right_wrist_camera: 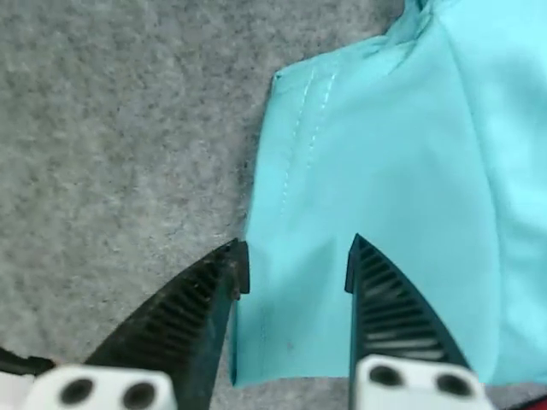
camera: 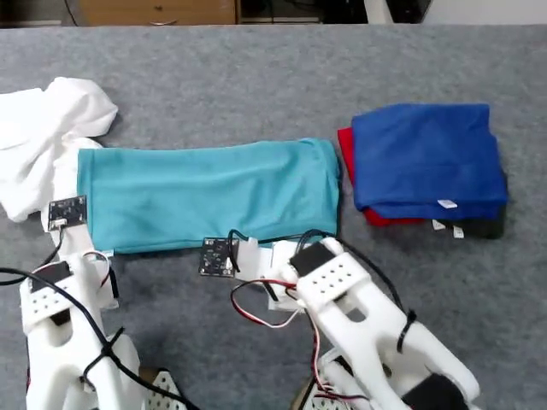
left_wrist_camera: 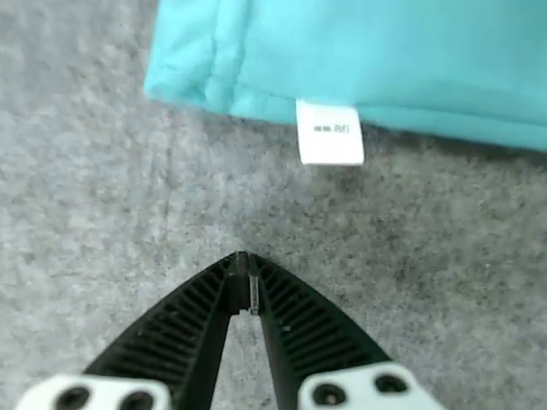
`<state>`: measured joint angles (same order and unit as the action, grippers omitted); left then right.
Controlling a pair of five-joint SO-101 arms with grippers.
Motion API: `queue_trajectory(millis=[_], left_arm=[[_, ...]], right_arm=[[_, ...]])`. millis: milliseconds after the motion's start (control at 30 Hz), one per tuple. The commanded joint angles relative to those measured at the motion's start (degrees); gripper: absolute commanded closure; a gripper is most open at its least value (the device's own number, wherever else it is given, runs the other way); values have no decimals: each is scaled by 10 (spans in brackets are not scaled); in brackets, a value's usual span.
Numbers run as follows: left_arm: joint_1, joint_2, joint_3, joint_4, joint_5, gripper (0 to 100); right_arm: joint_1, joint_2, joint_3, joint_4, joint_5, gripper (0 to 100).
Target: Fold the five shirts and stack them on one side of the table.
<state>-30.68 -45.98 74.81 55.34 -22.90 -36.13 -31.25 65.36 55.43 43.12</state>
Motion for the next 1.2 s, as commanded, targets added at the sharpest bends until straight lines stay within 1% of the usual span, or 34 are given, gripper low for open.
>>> queue_trajectory(millis=[0,200,500,667,867,967,1067,1167], left_arm=[[-6,-24,11,-13,1,981],[-7,-66,36,-18,1,981],[-7,-144,71,-11,0,981],[-5,-180,83,3,-2,981],[-5,-193,87,3,-1,981],[-5,-194,87,3,-1,981],[-5,-195,87,3,-1,981],[-5,-195,87,3,-1,981]], right_arm=[[-8,37,-3,-28,-10,799],[-8,98,-27,-48,-10,799],[-7,122,-40,-47,-7,808],[-4,122,-43,-49,-7,903],[-2,122,-45,-55,-7,906],[0,127,-51,-54,-8,996],[33,148,-73,-53,-9,996],[75,189,-126,-39,-7,997]])
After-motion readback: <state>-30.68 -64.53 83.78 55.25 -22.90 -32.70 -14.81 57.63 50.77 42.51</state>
